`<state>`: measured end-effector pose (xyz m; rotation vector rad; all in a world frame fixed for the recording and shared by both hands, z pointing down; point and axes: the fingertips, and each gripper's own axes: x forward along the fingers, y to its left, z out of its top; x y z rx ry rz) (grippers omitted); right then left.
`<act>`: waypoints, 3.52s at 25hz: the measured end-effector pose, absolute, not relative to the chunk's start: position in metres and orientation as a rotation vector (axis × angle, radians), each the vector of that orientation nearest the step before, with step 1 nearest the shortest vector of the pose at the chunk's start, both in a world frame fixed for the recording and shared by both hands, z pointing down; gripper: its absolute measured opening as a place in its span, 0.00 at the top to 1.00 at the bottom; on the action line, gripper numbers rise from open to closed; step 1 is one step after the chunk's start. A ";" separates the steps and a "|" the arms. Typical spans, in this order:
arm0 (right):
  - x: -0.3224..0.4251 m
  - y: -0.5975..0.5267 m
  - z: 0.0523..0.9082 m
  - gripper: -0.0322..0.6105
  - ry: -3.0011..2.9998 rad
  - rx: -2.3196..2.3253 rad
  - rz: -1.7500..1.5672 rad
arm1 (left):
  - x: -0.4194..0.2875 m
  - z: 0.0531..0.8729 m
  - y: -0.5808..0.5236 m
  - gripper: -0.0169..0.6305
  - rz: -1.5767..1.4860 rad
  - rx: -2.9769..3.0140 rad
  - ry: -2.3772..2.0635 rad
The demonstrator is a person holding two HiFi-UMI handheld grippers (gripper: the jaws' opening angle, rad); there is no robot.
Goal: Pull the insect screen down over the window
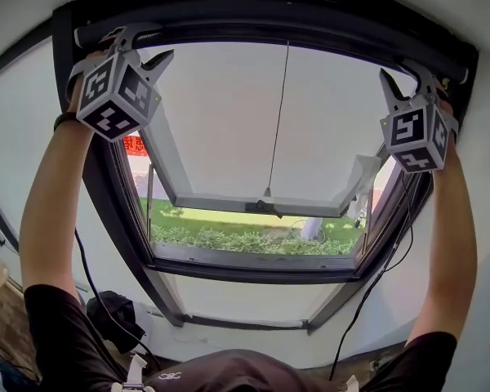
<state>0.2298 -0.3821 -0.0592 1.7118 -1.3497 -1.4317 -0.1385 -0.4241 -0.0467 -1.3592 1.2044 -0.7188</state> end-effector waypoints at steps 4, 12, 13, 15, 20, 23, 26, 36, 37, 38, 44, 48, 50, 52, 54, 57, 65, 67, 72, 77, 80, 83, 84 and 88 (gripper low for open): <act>0.236 -0.393 -0.061 0.80 -1.293 1.698 -1.427 | -0.136 -0.041 -0.434 0.75 -0.762 -1.360 1.191; 0.241 -0.410 -0.065 0.85 -1.214 1.647 -1.393 | -0.138 -0.043 -0.446 0.80 -0.804 -1.358 1.197; 0.241 -0.411 -0.064 0.86 -1.197 1.637 -1.396 | -0.137 -0.042 -0.448 0.80 -0.811 -1.355 1.195; 0.241 -0.415 -0.064 0.87 -1.163 1.613 -1.403 | -0.136 -0.042 -0.451 0.81 -0.826 -1.338 1.193; 0.238 -0.415 -0.064 0.88 -1.136 1.571 -1.395 | -0.137 -0.045 -0.451 0.88 -0.831 -1.314 1.191; 0.238 -0.414 -0.064 0.88 -1.122 1.567 -1.399 | -0.137 -0.048 -0.450 0.90 -0.816 -1.320 1.198; 0.238 -0.414 -0.063 0.89 -1.113 1.568 -1.400 | -0.137 -0.047 -0.450 0.92 -0.817 -1.306 1.198; 0.239 -0.415 -0.061 0.89 -1.081 1.557 -1.348 | -0.138 -0.046 -0.452 0.94 -0.915 -1.218 1.174; 0.238 -0.415 -0.061 0.89 -1.077 1.555 -1.342 | -0.138 -0.045 -0.452 0.94 -0.916 -1.216 1.176; 0.238 -0.415 -0.060 0.89 -1.075 1.553 -1.336 | -0.139 -0.045 -0.452 0.94 -0.915 -1.219 1.178; 0.239 -0.415 -0.050 0.90 -1.091 1.534 -1.296 | -0.138 -0.034 -0.451 0.94 -0.938 -1.225 1.166; 0.240 -0.416 -0.029 0.90 -1.084 1.485 -1.272 | -0.136 -0.013 -0.451 0.94 -0.959 -1.280 1.120; 0.239 -0.416 -0.017 0.90 -1.075 1.464 -1.273 | -0.136 -0.001 -0.449 0.94 -0.973 -1.284 1.105; 0.239 -0.416 -0.004 0.91 -1.086 1.444 -1.267 | -0.137 0.013 -0.448 0.94 -0.992 -1.280 1.090; 0.239 -0.415 0.010 0.91 -1.097 1.425 -1.253 | -0.136 0.026 -0.447 0.94 -1.002 -1.293 1.079; 0.241 -0.415 0.028 0.91 -1.115 1.401 -1.226 | -0.135 0.044 -0.446 0.94 -1.010 -1.314 1.067; 0.245 -0.419 0.091 0.91 -1.150 1.329 -1.190 | -0.134 0.107 -0.443 0.94 -1.026 -1.395 1.029; 0.241 -0.418 0.105 0.91 -1.173 1.325 -1.176 | -0.136 0.121 -0.441 0.94 -1.030 -1.408 1.027; 0.246 -0.418 0.162 0.91 -1.196 1.250 -1.108 | -0.130 0.176 -0.440 0.94 -1.079 -1.455 0.976; 0.247 -0.415 0.212 0.91 -1.233 1.205 -1.039 | -0.131 0.226 -0.440 0.94 -1.122 -1.494 0.947; 0.243 -0.415 0.245 0.91 -1.264 1.158 -0.990 | -0.132 0.261 -0.440 0.94 -1.167 -1.535 0.913; 0.243 -0.415 0.267 0.91 -1.254 1.141 -0.972 | -0.133 0.284 -0.439 0.94 -1.171 -1.569 0.909; 0.243 -0.414 0.273 0.91 -1.258 1.137 -0.962 | -0.133 0.290 -0.439 0.94 -1.174 -1.581 0.908; 0.242 -0.413 0.306 0.91 -1.295 1.091 -0.899 | -0.134 0.322 -0.438 0.94 -1.225 -1.626 0.873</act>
